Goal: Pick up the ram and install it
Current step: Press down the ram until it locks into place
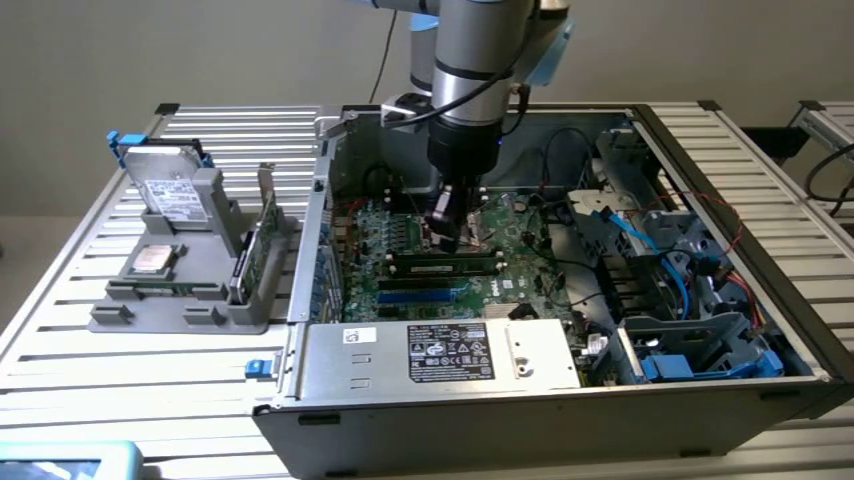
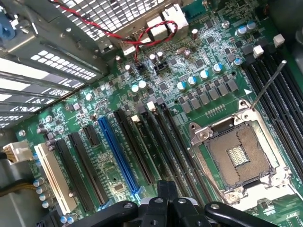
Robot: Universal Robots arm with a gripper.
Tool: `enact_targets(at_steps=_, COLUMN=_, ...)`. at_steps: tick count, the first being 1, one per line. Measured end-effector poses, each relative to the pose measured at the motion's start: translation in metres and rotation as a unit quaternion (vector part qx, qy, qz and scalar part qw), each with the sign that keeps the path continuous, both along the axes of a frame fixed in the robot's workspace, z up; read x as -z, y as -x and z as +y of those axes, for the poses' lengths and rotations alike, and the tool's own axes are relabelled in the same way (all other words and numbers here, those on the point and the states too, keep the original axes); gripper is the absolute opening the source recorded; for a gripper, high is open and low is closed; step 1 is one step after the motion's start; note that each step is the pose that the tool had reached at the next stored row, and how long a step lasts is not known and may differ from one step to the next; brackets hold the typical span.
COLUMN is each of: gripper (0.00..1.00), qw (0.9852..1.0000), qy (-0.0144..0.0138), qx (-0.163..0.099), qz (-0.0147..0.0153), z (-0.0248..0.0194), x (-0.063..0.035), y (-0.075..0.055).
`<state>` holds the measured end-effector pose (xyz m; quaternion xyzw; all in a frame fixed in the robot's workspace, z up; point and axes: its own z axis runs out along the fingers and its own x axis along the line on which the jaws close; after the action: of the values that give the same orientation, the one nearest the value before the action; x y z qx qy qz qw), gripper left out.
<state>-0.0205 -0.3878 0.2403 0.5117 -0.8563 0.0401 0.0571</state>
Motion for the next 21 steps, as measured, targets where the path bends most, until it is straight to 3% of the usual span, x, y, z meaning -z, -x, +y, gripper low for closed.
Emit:
enact_targets(at_steps=3, gripper=0.11, qw=0.9999, qy=0.0, qx=0.016, qz=-0.0041, z=0.0, x=0.0, y=0.0)
enact_targets(at_steps=8, gripper=0.11, qw=0.9991, qy=0.0008, qx=0.038, qz=-0.0176, z=0.0, x=0.0, y=0.0)
enact_targets(at_steps=10, gripper=0.11, qw=0.9986, qy=0.0009, qx=0.048, qz=-0.0213, z=0.0, x=0.0, y=0.0)
enact_targets(at_steps=15, gripper=0.11, qw=0.9967, qy=0.0013, qx=0.077, qz=-0.0263, z=0.0, x=0.0, y=0.0)
enact_targets(at_steps=21, gripper=0.11, qw=0.9932, qy=0.002, qx=0.112, qz=-0.0307, z=0.0, x=0.0, y=0.0001)
